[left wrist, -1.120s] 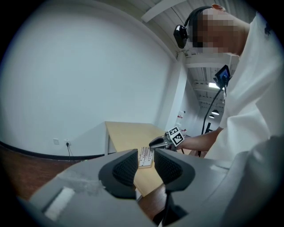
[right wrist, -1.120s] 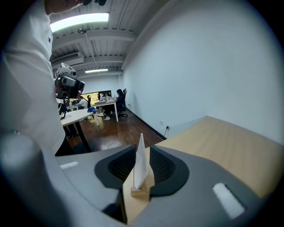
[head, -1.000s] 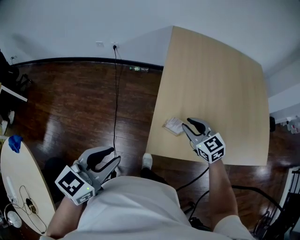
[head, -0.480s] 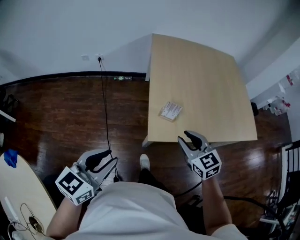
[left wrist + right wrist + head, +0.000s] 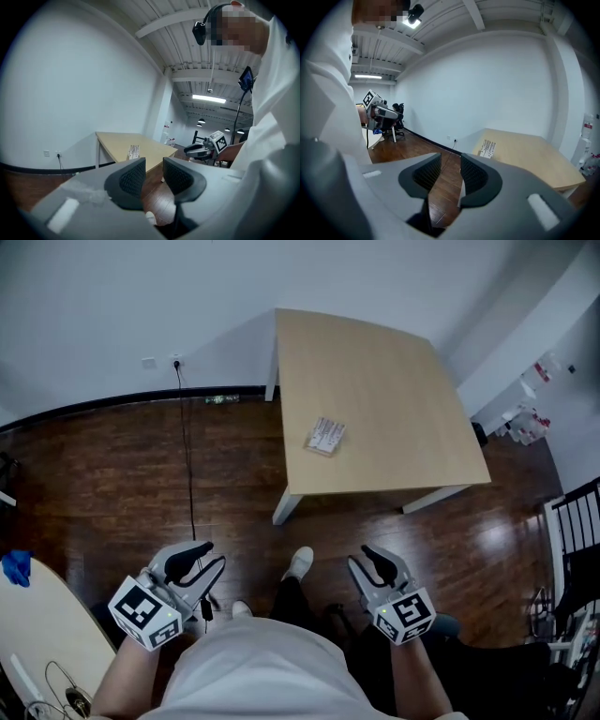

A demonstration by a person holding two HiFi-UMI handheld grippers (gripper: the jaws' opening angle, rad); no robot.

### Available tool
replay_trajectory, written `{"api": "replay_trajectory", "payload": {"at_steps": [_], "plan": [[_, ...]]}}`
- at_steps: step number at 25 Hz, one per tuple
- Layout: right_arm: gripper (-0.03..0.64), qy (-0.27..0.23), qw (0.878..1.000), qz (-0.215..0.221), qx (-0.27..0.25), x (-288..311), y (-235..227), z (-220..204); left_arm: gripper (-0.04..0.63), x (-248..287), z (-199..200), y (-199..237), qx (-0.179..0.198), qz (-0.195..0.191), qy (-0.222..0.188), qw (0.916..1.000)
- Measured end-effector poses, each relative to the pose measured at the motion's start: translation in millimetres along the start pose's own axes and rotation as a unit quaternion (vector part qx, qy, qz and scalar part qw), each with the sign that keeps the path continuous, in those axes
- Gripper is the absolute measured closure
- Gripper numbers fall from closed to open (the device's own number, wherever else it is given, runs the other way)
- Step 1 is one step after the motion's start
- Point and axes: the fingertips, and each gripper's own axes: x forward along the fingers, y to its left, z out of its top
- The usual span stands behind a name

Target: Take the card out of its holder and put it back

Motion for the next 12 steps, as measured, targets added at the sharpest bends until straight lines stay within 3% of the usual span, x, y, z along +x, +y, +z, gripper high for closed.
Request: {"api": "replay_trajectory", "payload": {"at_steps": [5, 12], "plan": [[0.483, 0.006, 1.0, -0.012, 0.001, -29.9, 27.0, -3.0, 0.472, -14.8, -9.1, -12.1, 0.001, -0.002, -0.009, 1.0], [0.483, 0.007, 0.999, 0.019, -0.027, -29.0, 50.7, 7.6, 0.472, -31.5, -17.9, -20.6, -0.001, 0.022, -0.023, 0.9995]]}}
